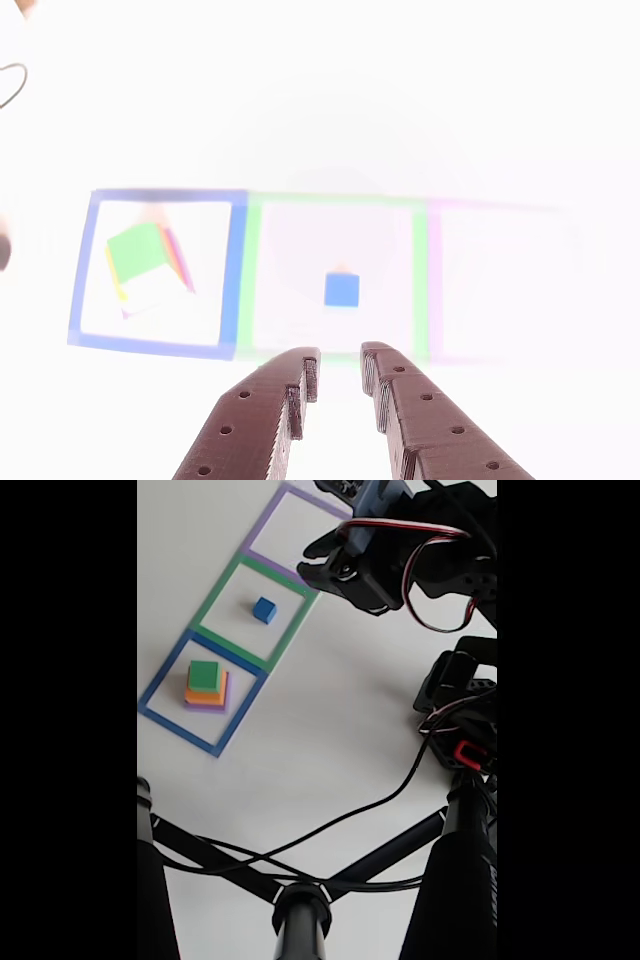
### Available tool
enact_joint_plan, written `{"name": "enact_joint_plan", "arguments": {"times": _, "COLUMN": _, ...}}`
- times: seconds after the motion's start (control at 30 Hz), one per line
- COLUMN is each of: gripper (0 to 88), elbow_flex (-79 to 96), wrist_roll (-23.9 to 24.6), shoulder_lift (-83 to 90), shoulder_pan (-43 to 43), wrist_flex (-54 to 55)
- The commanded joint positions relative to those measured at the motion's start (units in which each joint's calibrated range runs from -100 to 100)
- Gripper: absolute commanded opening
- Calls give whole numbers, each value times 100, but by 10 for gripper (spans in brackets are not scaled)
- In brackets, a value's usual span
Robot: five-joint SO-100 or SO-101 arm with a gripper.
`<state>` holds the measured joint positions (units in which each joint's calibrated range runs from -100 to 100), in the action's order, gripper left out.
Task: Tower of hanoi
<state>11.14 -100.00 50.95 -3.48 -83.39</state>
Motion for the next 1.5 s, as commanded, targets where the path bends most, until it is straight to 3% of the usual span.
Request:
{"name": "enact_joint_plan", "arguments": {"times": 0.0, "gripper": 1, "elbow_flex": -1132, "wrist_roll": 0, "shoulder_lift": -77, "shoulder_pan": 175, "wrist_flex": -892}}
{"name": "enact_joint_plan", "arguments": {"times": 0.27, "gripper": 7, "elbow_flex": -987, "wrist_roll": 0, "shoulder_lift": 44, "shoulder_pan": 425, "wrist_flex": -965}}
{"name": "enact_joint_plan", "arguments": {"times": 0.4, "gripper": 78, "elbow_flex": 104, "wrist_roll": 0, "shoulder_lift": 440, "shoulder_pan": 626, "wrist_flex": -309}}
{"name": "enact_joint_plan", "arguments": {"times": 0.53, "gripper": 175, "elbow_flex": 1731, "wrist_roll": 0, "shoulder_lift": 868, "shoulder_pan": 827, "wrist_flex": 922}}
{"name": "enact_joint_plan", "arguments": {"times": 0.9, "gripper": 238, "elbow_flex": 5968, "wrist_roll": 0, "shoulder_lift": 1312, "shoulder_pan": 990, "wrist_flex": 5229}}
{"name": "enact_joint_plan", "arguments": {"times": 1.27, "gripper": 277, "elbow_flex": 7731, "wrist_roll": 0, "shoulder_lift": -125, "shoulder_pan": 962, "wrist_flex": 8897}}
{"name": "enact_joint_plan", "arguments": {"times": 1.47, "gripper": 277, "elbow_flex": 8013, "wrist_roll": 0, "shoulder_lift": -1110, "shoulder_pan": 971, "wrist_flex": 10169}}
